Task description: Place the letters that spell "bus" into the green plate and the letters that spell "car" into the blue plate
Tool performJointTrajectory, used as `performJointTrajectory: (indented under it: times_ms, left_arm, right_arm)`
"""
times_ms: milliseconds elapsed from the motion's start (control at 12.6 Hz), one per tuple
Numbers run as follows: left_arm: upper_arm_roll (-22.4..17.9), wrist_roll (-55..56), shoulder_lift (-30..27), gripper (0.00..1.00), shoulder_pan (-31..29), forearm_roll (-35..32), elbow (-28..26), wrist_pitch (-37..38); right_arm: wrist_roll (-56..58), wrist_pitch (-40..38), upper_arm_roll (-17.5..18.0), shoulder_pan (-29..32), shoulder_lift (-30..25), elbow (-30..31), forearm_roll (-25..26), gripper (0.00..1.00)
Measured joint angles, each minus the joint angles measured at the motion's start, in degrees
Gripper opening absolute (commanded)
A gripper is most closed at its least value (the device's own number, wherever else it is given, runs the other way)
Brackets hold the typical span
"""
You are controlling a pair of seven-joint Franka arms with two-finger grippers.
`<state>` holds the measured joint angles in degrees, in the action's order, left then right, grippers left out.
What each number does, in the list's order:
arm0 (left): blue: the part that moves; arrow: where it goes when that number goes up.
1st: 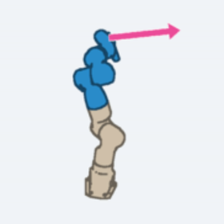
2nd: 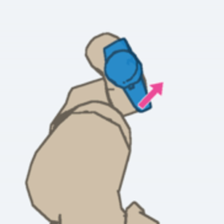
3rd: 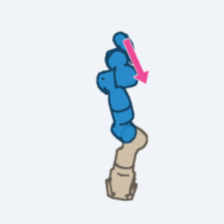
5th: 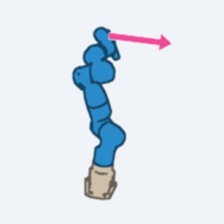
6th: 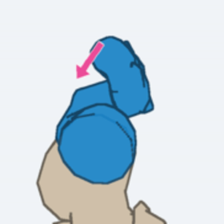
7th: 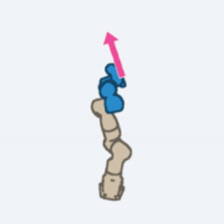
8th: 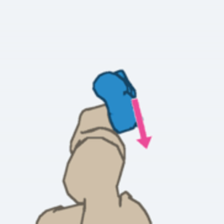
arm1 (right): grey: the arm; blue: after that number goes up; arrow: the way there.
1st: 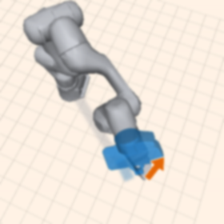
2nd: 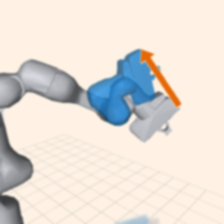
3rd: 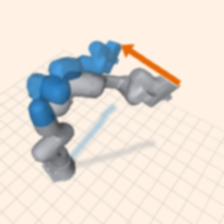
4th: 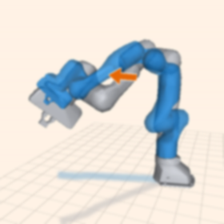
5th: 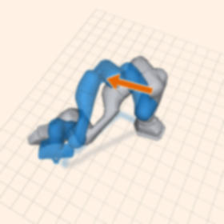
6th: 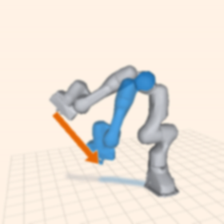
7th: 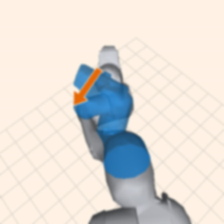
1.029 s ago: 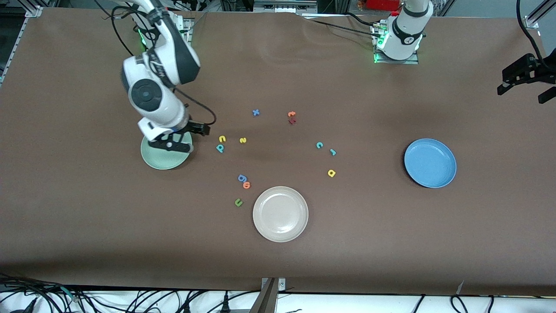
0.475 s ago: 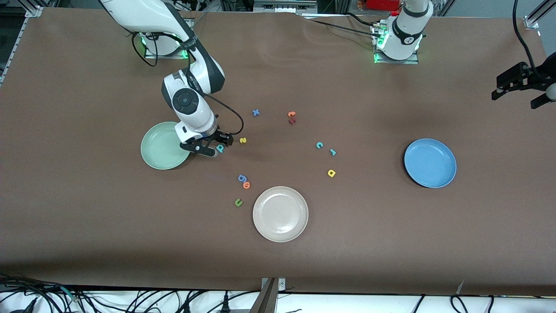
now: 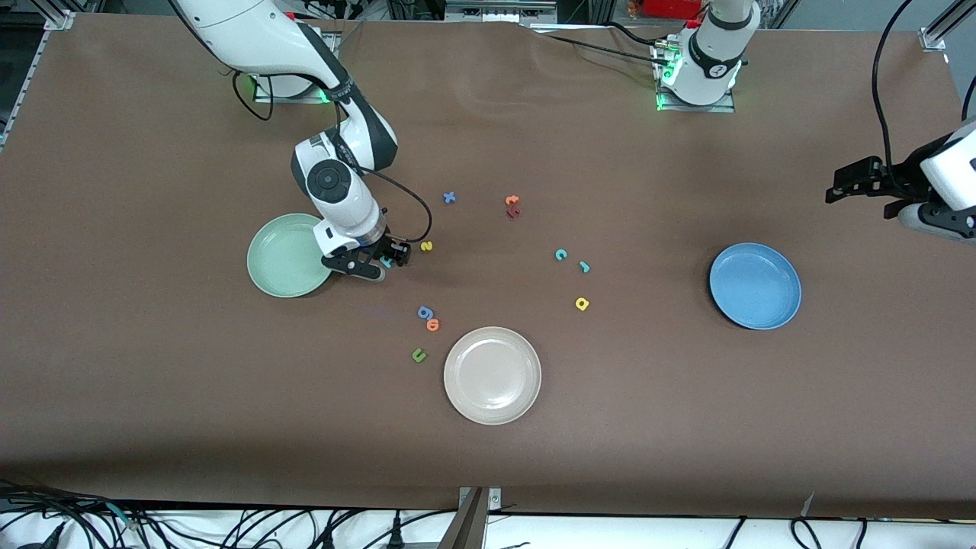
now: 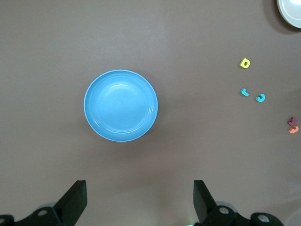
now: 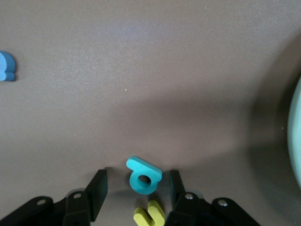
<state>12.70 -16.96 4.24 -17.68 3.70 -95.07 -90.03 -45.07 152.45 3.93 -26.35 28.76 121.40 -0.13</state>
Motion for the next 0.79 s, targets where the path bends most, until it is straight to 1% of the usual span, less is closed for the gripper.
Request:
performJointTrajectory:
  times_ms: [79,158,238,475,633,712,792]
  left_arm:
    - [0.0,0.0,0.4,1.00,0.0,0.0,-0.2,-0.3]
    - [0.0,0.0,0.6,1.00,0.0,0.0,-0.8,-1.0]
    - [0.0,0.0,0.7,1.00,0.0,0.0,-1.4,-1.9]
    - [0.1,0.0,0.9,0.98,2.3,0.0,-3.4,-5.5]
    - [0.2,0.2,1.6,0.97,4.9,0.0,-5.2,-7.9]
    - [0.2,0.2,2.3,0.97,6.2,0.0,-6.5,-9.8]
    - [0.3,0.3,3.2,0.97,7.6,0.0,-8.1,-12.4]
  right_arm:
    - [0.0,0.0,0.0,0.0,0.0,0.0,0.0,0.30]
    - [0.0,0.0,0.0,0.0,0.0,0.0,0.0,0.19]
    - [0.0,0.0,-0.2,0.0,-0.1,0.0,0.0,0.13]
    - [1.1,0.0,-0.7,0.0,-0.2,-0.2,0.1,0.12]
    - [3.6,-1.0,-2.0,0.0,-0.4,-1.1,0.1,0.12]
    - [5.1,-3.5,-2.7,0.0,-0.9,-2.5,0.1,0.13]
    - [7.3,-8.4,-3.6,0.0,-1.8,-4.5,0.2,0.13]
